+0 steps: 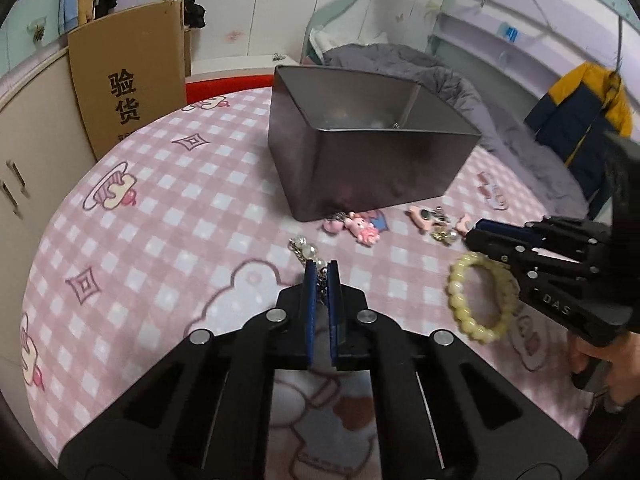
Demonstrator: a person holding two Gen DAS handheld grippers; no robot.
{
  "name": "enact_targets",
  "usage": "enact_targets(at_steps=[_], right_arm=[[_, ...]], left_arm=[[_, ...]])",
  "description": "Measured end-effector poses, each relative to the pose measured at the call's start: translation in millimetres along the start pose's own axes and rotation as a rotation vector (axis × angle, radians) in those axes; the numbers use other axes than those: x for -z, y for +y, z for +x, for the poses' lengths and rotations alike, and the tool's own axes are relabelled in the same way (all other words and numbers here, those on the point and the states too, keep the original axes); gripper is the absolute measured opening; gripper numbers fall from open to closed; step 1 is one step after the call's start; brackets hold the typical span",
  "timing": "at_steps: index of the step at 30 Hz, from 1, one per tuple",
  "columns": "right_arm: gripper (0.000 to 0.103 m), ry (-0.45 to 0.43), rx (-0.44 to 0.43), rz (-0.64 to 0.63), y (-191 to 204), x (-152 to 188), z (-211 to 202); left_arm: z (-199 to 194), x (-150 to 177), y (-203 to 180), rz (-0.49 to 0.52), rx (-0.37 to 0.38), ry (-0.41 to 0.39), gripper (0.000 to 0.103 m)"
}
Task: Organize jewelry
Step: 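Grasp the silver heart chain with the left tool while the right tool grasps a silver charm, then lift both held pieces over the grey box and open both tools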
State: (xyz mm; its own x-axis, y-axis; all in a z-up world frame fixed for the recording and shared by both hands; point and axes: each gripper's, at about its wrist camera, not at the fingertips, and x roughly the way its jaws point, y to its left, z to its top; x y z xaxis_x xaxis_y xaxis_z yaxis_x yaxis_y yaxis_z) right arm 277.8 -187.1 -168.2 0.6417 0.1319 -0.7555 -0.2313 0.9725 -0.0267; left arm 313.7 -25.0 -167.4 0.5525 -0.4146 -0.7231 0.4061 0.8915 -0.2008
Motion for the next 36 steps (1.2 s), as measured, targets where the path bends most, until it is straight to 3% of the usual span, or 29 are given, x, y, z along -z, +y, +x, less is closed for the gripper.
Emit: enact_targets(at_steps=[9,16,28,36], right_arm=[[0.013,-0.088,-0.059,0.053,-17,8,-50],[0.014,-0.17,-0.087,0.043,-12,-8,-91],[0.014,-0.278,-0.131,-0.028,12,-51,-135],[0.014,-0.342,-0.154,-0.05,15,-102,-150]], left_arm=[[-40,19,-8,-0.012,0.053,-0.071,0.005],[-78,4,-10,-0.009,0.073,-0.146,0.005],[-137,-42,-21,0.051,0.047,-0.266,0.005],[-151,-98,-32,0.076,0.04,-0.318,0.005]])
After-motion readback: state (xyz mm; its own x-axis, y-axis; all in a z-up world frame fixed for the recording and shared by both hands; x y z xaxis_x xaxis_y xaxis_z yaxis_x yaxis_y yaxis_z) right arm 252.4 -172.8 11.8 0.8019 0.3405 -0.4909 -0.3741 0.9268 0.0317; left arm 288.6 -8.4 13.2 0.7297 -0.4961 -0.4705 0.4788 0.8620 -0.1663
